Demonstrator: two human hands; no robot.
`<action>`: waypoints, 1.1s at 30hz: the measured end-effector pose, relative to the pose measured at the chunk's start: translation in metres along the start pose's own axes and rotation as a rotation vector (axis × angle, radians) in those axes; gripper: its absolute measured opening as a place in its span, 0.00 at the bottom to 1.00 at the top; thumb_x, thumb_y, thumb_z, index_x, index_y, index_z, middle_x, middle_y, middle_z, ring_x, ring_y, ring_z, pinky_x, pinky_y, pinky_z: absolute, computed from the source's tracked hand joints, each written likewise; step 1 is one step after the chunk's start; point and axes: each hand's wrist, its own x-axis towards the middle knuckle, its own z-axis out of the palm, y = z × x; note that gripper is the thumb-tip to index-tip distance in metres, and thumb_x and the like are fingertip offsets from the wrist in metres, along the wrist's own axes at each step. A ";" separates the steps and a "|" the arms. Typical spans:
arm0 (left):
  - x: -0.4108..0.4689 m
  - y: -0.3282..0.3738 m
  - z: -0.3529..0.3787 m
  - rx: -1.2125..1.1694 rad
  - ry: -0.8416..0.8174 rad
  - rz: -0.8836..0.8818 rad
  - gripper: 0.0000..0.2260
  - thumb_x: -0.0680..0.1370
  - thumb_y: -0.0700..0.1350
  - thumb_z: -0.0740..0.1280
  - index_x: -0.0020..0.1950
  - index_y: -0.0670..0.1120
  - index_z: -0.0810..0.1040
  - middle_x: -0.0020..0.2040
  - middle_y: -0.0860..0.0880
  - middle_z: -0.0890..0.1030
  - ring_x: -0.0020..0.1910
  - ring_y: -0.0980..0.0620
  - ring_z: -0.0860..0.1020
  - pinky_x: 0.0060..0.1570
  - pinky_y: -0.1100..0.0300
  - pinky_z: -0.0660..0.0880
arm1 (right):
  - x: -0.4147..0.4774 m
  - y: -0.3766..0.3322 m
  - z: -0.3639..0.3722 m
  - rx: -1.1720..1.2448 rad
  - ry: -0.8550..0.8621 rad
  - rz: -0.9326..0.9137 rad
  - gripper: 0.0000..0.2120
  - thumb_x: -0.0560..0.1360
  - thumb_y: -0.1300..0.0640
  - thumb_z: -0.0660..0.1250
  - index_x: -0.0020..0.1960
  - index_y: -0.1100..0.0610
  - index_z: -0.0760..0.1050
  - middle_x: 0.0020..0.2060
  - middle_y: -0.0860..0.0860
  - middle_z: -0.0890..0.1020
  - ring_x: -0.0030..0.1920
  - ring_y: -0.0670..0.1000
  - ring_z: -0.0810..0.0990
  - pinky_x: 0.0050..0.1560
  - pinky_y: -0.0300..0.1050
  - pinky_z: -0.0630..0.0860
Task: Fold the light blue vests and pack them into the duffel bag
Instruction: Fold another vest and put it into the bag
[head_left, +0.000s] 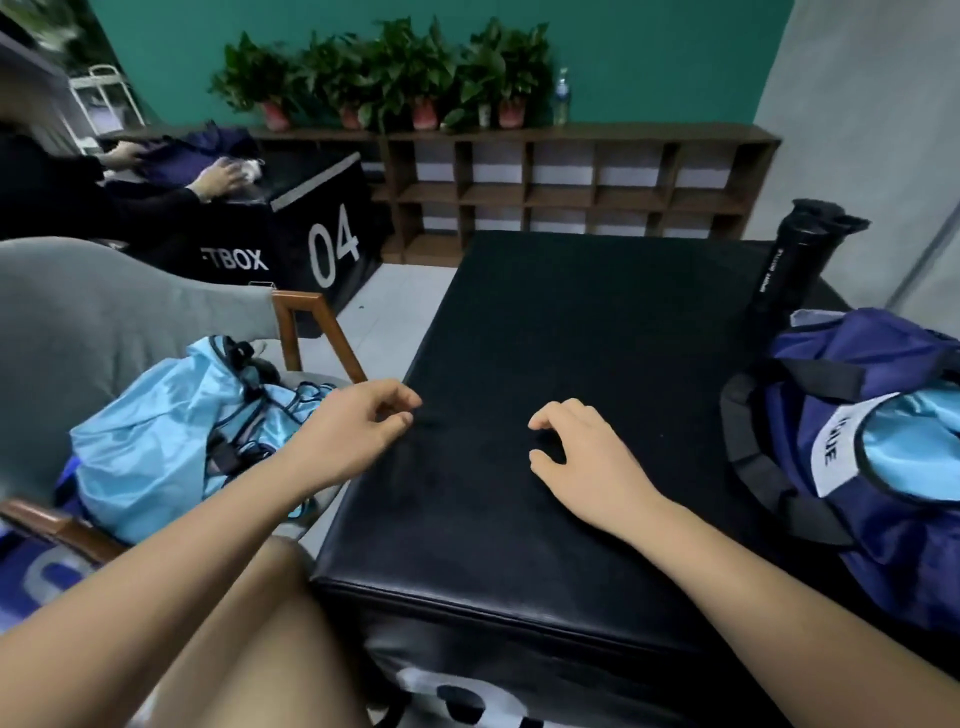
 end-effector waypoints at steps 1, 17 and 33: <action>-0.002 -0.014 -0.005 -0.010 0.015 -0.030 0.06 0.81 0.45 0.71 0.54 0.57 0.84 0.49 0.61 0.86 0.51 0.64 0.81 0.51 0.67 0.73 | 0.002 -0.003 0.010 0.000 -0.007 0.002 0.11 0.81 0.50 0.67 0.64 0.46 0.74 0.59 0.40 0.74 0.62 0.46 0.72 0.66 0.48 0.71; 0.025 -0.231 -0.070 0.400 0.217 -0.396 0.24 0.72 0.44 0.78 0.66 0.46 0.76 0.56 0.39 0.75 0.56 0.34 0.78 0.52 0.43 0.77 | 0.007 -0.005 0.056 -0.181 0.086 -0.056 0.07 0.84 0.47 0.61 0.61 0.45 0.72 0.59 0.37 0.74 0.59 0.45 0.72 0.66 0.46 0.66; 0.028 -0.245 -0.128 0.112 0.549 -0.575 0.07 0.81 0.48 0.68 0.50 0.45 0.82 0.44 0.42 0.84 0.47 0.40 0.79 0.46 0.51 0.75 | 0.008 -0.001 0.060 -0.188 0.129 -0.059 0.05 0.83 0.47 0.62 0.59 0.43 0.72 0.56 0.36 0.74 0.57 0.45 0.72 0.62 0.46 0.68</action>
